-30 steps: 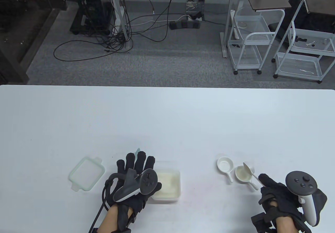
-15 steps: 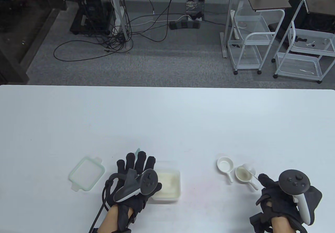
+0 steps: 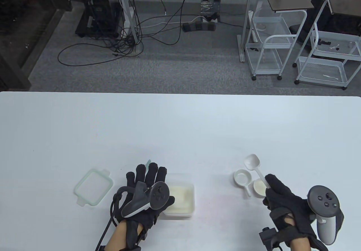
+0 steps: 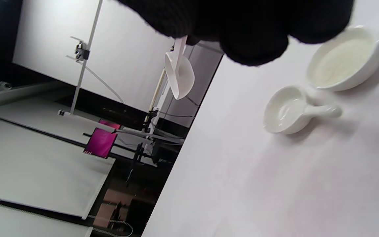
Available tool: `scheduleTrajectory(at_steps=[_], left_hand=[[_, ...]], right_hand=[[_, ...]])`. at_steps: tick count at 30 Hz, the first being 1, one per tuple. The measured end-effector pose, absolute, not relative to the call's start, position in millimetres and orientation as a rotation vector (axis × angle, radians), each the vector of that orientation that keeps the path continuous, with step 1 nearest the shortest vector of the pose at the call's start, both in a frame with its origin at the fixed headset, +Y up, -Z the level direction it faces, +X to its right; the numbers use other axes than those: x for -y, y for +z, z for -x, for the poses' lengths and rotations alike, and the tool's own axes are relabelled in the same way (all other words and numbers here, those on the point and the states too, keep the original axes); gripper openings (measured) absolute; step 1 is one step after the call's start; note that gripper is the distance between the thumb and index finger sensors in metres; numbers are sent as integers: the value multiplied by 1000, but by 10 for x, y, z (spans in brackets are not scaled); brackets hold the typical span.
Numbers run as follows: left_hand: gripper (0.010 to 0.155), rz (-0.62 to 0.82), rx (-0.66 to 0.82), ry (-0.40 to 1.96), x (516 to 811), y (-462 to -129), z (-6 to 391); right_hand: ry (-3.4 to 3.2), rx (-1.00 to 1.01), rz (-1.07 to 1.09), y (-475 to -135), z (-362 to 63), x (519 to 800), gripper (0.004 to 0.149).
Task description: Scoop white sugar with coffee spoon and level it off using dessert spatula
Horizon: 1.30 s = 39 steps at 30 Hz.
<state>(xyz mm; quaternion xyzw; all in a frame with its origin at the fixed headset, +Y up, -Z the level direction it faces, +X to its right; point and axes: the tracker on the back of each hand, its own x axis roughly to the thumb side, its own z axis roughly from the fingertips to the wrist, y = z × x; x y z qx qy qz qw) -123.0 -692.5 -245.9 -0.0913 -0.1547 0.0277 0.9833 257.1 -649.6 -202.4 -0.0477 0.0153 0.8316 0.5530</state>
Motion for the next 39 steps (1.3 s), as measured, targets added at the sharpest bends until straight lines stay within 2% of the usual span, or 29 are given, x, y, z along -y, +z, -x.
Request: scheduleTrajectory(at_steps=[4, 10, 14, 28, 34, 39], left_hand=[[100, 179, 314, 75, 6929, -2464, 1238], [101, 182, 315, 94, 6938, -2470, 1255], [100, 185, 320, 96, 6938, -2470, 1258], [100, 234, 370, 103, 6991, -2481, 1231], [111, 263, 460, 128, 7106, -2505, 1183], [114, 264, 477, 188, 7169, -2539, 1180]], right_hand=[[2070, -84, -65, -2051, -2141, 6484, 50], [2381, -171, -302, -2029, -1425, 6655, 49], [2628, -131, -417, -1979, -1161, 6759, 49], [2662, -95, -473, -1960, -1035, 6848, 49], [2782, -17, -567, -1910, -913, 6880, 48], [2869, 59, -642, -1872, -810, 6923, 48]])
